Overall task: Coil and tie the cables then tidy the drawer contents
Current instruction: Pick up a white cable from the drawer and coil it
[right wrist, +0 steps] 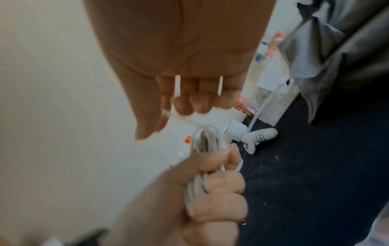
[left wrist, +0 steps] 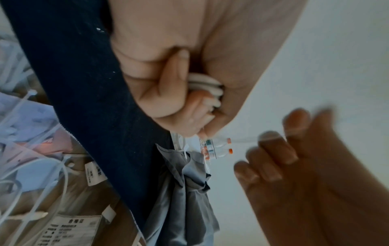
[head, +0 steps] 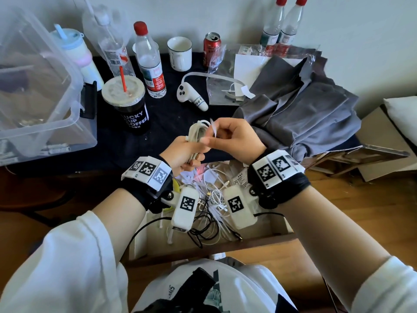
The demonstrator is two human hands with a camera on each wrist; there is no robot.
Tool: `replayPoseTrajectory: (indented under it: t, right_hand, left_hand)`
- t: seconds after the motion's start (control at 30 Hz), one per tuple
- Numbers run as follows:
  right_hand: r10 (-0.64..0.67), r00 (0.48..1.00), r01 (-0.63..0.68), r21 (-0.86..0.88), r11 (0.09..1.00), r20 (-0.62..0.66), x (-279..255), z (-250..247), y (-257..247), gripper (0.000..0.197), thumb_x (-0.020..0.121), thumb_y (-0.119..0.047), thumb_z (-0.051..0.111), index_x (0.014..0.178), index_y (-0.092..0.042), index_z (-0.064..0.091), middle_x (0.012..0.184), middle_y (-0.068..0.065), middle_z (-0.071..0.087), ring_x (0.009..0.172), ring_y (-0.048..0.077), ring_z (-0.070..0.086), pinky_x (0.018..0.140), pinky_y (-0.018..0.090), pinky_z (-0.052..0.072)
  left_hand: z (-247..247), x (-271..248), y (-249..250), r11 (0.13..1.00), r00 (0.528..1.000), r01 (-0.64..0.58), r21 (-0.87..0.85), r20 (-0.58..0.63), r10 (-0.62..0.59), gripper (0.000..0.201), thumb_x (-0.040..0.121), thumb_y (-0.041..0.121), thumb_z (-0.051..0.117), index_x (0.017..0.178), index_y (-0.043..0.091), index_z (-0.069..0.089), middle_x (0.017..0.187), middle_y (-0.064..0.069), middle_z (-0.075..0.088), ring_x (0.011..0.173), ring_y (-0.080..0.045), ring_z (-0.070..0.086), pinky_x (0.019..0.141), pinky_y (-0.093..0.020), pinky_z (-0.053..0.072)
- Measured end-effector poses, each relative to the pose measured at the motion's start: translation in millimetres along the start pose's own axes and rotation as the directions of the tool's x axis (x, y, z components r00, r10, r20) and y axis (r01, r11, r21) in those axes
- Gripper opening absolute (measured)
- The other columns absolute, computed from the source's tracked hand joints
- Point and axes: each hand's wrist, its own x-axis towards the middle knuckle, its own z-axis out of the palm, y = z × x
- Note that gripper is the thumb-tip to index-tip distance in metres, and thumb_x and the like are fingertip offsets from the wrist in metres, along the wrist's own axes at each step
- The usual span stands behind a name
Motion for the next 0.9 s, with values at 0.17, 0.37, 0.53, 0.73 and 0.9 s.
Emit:
replayPoseTrajectory:
  t: [0.17,0.37,0.53,0.73,0.9]
  right_hand:
    - [-0.024,0.999,0.014,-0.37,0.929,-0.023,8,12,-2,0.019,0.079,-0.031,0.072,0.081,-0.016,0.06,0.077,-0.007,0.053,0.071,0.008,0.051,0.065,0.017,0.038]
    - [0.145,0.987,-0.077,-0.599,0.797,0.066,19,5,-9,0.022,0.083,-0.041,0.066,0.098,-0.026,0.07,0.075,-0.015,0.057,0.083,0.009,0.055,0.074,0.024,0.043]
    - [0.095,0.994,-0.013,-0.772,0.635,0.062,16,12,-8,0.018,0.093,-0.037,0.049,0.099,-0.029,0.065,0.102,-0.004,0.064,0.096,0.02,0.058,0.075,0.03,0.044]
    - [-0.001,1.0,0.012,-0.518,0.855,0.022,10,12,-1,0.012,0.09,-0.03,0.057,0.09,-0.023,0.067,0.09,-0.004,0.067,0.085,0.017,0.06,0.079,0.039,0.048]
    - [-0.008,0.995,-0.007,-0.154,0.988,-0.098,8,2,1,0.02,0.065,-0.033,0.079,0.071,-0.03,0.06,0.066,0.0,0.066,0.061,0.013,0.06,0.064,0.032,0.051]
  left_hand:
    - [12,-1,4,0.996,0.999,0.001,0.093,0.039,-0.005,0.024,0.093,-0.001,0.04,0.073,0.012,0.043,0.048,0.001,0.037,0.036,-0.007,0.031,0.032,-0.014,0.017]
    - [14,-4,3,0.979,0.998,0.053,0.196,0.032,-0.06,0.03,0.09,0.0,0.049,0.063,0.013,0.042,0.05,-0.001,0.037,0.036,-0.007,0.033,0.033,-0.014,0.017]
    - [16,-4,5,0.968,0.996,0.085,0.234,0.011,-0.09,0.027,0.091,-0.001,0.044,0.067,0.01,0.042,0.055,-0.005,0.04,0.035,-0.007,0.035,0.034,-0.013,0.016]
    - [13,-7,8,0.994,0.996,0.066,0.09,0.052,-0.071,0.026,0.091,-0.001,0.043,0.068,0.012,0.043,0.048,-0.001,0.041,0.036,-0.007,0.033,0.033,-0.013,0.013]
    - [12,-7,8,0.996,0.994,0.064,-0.065,0.093,-0.058,0.016,0.093,0.007,0.047,0.08,0.009,0.055,0.047,0.001,0.04,0.034,-0.005,0.03,0.03,-0.012,0.014]
